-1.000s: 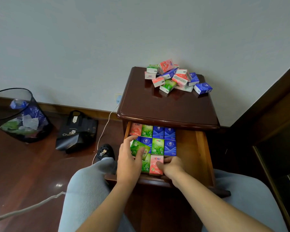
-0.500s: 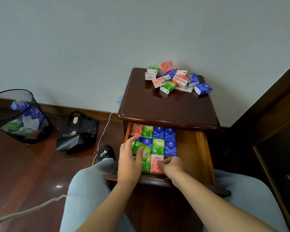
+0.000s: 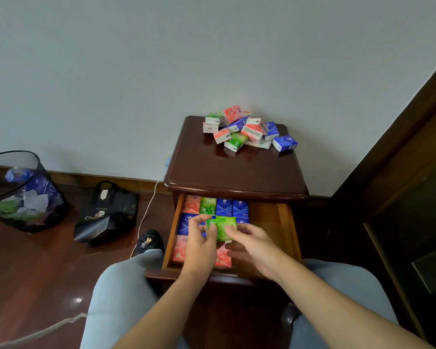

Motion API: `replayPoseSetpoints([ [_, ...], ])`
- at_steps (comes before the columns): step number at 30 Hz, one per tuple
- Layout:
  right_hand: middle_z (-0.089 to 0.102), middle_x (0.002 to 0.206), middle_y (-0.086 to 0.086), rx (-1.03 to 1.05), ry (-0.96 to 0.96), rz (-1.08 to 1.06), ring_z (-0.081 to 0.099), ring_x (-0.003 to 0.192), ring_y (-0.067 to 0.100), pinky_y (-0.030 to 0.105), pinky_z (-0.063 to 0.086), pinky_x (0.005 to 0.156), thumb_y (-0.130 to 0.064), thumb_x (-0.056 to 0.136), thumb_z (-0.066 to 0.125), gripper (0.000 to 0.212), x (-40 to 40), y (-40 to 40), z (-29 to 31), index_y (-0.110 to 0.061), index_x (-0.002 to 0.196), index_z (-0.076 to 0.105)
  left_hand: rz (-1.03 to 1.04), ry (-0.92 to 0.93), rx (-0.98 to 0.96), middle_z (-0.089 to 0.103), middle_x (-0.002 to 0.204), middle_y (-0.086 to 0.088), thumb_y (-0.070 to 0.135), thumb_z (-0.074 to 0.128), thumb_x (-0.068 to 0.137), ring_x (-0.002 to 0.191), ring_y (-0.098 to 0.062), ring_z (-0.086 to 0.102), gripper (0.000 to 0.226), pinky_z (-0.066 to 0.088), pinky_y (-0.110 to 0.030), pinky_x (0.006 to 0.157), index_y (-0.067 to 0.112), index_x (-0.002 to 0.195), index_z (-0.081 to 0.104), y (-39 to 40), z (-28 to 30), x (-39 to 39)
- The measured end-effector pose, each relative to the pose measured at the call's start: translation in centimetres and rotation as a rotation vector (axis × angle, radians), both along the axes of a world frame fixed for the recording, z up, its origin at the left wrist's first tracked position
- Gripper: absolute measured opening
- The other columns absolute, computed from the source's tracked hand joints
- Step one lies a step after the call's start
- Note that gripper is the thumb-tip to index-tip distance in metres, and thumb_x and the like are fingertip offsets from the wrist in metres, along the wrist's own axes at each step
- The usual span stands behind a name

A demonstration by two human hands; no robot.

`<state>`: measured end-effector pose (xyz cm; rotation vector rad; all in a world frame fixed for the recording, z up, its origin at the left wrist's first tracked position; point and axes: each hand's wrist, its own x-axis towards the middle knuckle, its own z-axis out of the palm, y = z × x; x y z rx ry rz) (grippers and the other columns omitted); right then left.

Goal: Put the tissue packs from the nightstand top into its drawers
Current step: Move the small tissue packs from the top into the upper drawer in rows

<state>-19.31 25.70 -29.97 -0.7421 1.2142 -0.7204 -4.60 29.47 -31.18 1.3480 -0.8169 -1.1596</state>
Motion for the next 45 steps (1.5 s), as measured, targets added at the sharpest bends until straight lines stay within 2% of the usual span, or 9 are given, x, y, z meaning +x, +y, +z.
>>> replayPoseSetpoints([
  [4, 0.081, 0.106, 0.008, -0.065, -0.059, -0.231, 0.08, 0.091, 0.025, 0.041, 0.065, 0.069, -0.017, 0.087, 0.085, 0.041, -2.2, -0.2, 0.2, -0.012, 0.122, 0.064, -0.123, -0.205, 0.062, 0.07, 0.101, 0.003, 0.03, 0.07, 0.097, 0.088, -0.002, 0.069, 0.015, 0.053, -0.013, 0.069, 0.03, 0.106, 0.059, 0.1, -0.4, -1.1],
  [7, 0.077, 0.112, 0.003, -0.064, 0.159, -0.309, 0.078, 0.094, 0.021, 0.041, 0.065, 0.065, -0.026, 0.086, 0.087, 0.037, -3.9, -0.2, -0.2, -0.021, 0.115, 0.065, -0.232, -0.539, 0.074, 0.067, 0.092, 0.012, 0.027, 0.071, 0.095, 0.087, -0.001, 0.064, 0.015, 0.047, -0.011, 0.07, 0.034, 0.102, 0.059, 0.6, -0.9, -0.9],
  [13, 0.073, 0.111, 0.003, -0.045, 0.58, -0.094, 0.071, 0.098, 0.019, 0.039, 0.063, 0.073, -0.03, 0.078, 0.093, 0.052, -4.8, 0.8, -2.8, -0.011, 0.118, 0.066, -0.408, -0.949, 0.262, 0.055, 0.126, 0.001, 0.02, 0.072, 0.087, 0.115, -0.017, 0.056, 0.043, 0.049, -0.031, 0.098, 0.027, 0.127, 0.058, 0.2, -1.0, 0.3],
  [18, 0.069, 0.109, 0.002, 0.004, 0.659, 0.018, 0.07, 0.101, 0.021, 0.048, 0.064, 0.085, -0.02, 0.077, 0.094, 0.06, -3.7, 0.3, -4.1, -0.016, 0.124, 0.056, -0.504, -1.006, 0.356, 0.045, 0.14, 0.001, 0.029, 0.077, 0.085, 0.131, -0.024, 0.044, 0.056, 0.045, -0.038, 0.109, 0.031, 0.136, 0.055, -0.5, -0.9, 0.0],
  [24, 0.064, 0.1, -0.002, 0.01, 0.691, 0.034, 0.067, 0.087, 0.016, 0.043, 0.065, 0.06, -0.019, 0.078, 0.093, 0.055, -3.4, -0.2, -4.8, -0.022, 0.116, 0.053, -0.511, -1.039, 0.358, 0.042, 0.143, 0.002, 0.028, 0.078, 0.085, 0.133, -0.026, 0.039, 0.059, 0.044, -0.042, 0.109, 0.035, 0.137, 0.052, -1.1, -1.3, -0.2],
  [28, 0.06, 0.098, -0.005, 0.002, 0.673, 0.007, 0.069, 0.099, 0.022, 0.049, 0.067, 0.072, -0.016, 0.083, 0.089, 0.052, -3.2, -0.5, -5.4, -0.024, 0.117, 0.051, -0.512, -1.037, 0.345, 0.042, 0.14, 0.001, 0.023, 0.077, 0.083, 0.131, -0.026, 0.04, 0.059, 0.045, -0.043, 0.109, 0.034, 0.136, 0.052, -1.4, -1.6, -0.2],
  [33, 0.062, 0.099, -0.005, -0.032, 0.683, 0.017, 0.072, 0.097, 0.024, 0.05, 0.067, 0.068, -0.017, 0.086, 0.085, 0.046, -2.9, -0.7, -5.5, -0.026, 0.12, 0.056, -0.499, -1.056, 0.322, 0.042, 0.141, 0.002, 0.021, 0.076, 0.084, 0.131, -0.025, 0.04, 0.061, 0.046, -0.042, 0.107, 0.034, 0.138, 0.052, -1.5, -1.9, -0.3],
  [41, 0.073, 0.109, -0.005, -0.139, 0.945, 0.161, 0.069, 0.094, 0.011, 0.037, 0.062, 0.082, -0.038, 0.085, 0.086, 0.034, -2.9, -1.3, -5.3, -0.03, 0.107, 0.061, -0.519, -1.065, 0.332, 0.042, 0.143, 0.003, 0.023, 0.077, 0.085, 0.132, -0.025, 0.04, 0.062, 0.045, -0.041, 0.108, 0.033, 0.141, 0.05, -1.6, -1.7, -0.4],
  [45, 0.071, 0.114, -0.009, -0.191, 1.163, 0.222, 0.066, 0.098, 0.012, 0.028, 0.05, 0.067, -0.06, 0.089, 0.072, 0.04, -2.9, -2.3, -2.8, -0.032, 0.117, 0.063, -0.488, -1.046, 0.292, 0.046, 0.143, 0.001, 0.027, 0.073, 0.089, 0.132, -0.022, 0.042, 0.055, 0.044, -0.039, 0.108, 0.033, 0.14, 0.053, -2.6, -0.3, -0.5],
])
